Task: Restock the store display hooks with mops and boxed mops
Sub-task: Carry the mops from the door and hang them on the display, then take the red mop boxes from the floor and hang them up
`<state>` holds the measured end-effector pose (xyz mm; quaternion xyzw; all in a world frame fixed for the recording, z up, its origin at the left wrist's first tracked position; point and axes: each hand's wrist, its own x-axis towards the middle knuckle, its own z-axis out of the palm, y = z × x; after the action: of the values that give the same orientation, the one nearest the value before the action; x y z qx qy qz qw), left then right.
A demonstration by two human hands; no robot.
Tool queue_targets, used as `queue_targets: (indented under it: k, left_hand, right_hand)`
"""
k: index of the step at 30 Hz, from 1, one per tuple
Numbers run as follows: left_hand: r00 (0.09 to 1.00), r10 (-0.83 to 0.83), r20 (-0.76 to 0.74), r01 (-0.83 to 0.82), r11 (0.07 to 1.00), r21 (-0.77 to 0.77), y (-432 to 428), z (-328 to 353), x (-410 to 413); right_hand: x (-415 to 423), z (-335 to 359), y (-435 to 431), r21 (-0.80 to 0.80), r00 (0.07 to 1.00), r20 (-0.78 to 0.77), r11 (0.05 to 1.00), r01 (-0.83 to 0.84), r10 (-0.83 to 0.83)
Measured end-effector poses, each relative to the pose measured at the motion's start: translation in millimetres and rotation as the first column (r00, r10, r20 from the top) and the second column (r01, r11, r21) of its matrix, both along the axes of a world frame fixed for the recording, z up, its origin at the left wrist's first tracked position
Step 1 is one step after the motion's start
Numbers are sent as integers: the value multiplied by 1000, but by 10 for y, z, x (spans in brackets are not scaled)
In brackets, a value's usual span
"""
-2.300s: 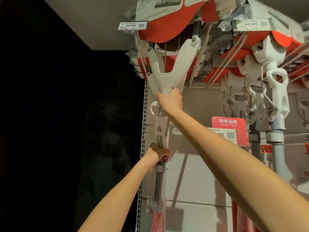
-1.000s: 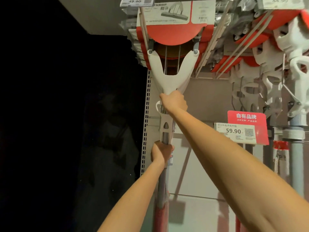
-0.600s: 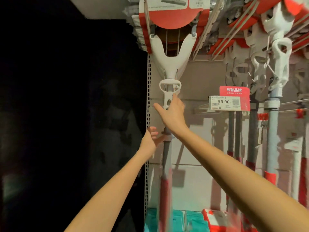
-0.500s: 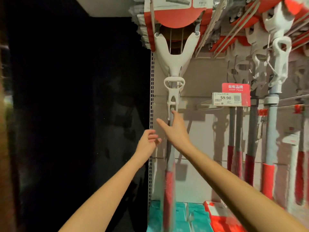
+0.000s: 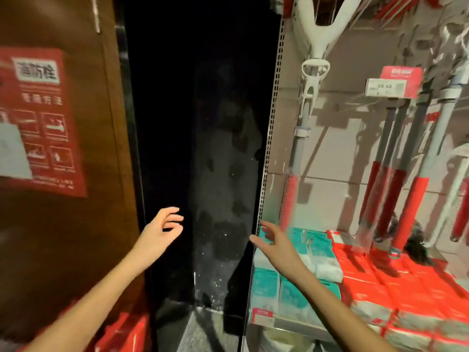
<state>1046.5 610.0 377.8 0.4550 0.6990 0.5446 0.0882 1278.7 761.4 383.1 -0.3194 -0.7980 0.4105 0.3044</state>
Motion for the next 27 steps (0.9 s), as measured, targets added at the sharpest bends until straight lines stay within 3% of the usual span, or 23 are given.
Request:
queue_targets:
  k: [4, 8, 16, 24, 27]
  left_hand:
    - [994, 109, 7, -109, 994, 26, -954, -41, -38]
    - [990, 139, -28, -140, 989, -51, -1782, -210, 12]
    - [933, 354, 69, -337, 924, -178, -3383, -675, -445]
    - [880, 437, 183, -345, 856, -386, -4399, -1592, -1311]
    - [873, 462, 156, -348, 815, -464, -4682, -1987, -1839]
  right_hand:
    - [-207, -50, -639, -23, 994, -34, 994, -103, 103]
    - [-417, -290, -1325, -79, 978, -8, 975, -207, 207]
    - [-1341, -651, -2642, -182, 906, 91, 901, -394, 414]
    - [-2722, -1484, -3689, -281, 865, 176, 866, -414, 471]
    - [-3350, -1958, -4060, -360, 863, 202, 854, -375, 464]
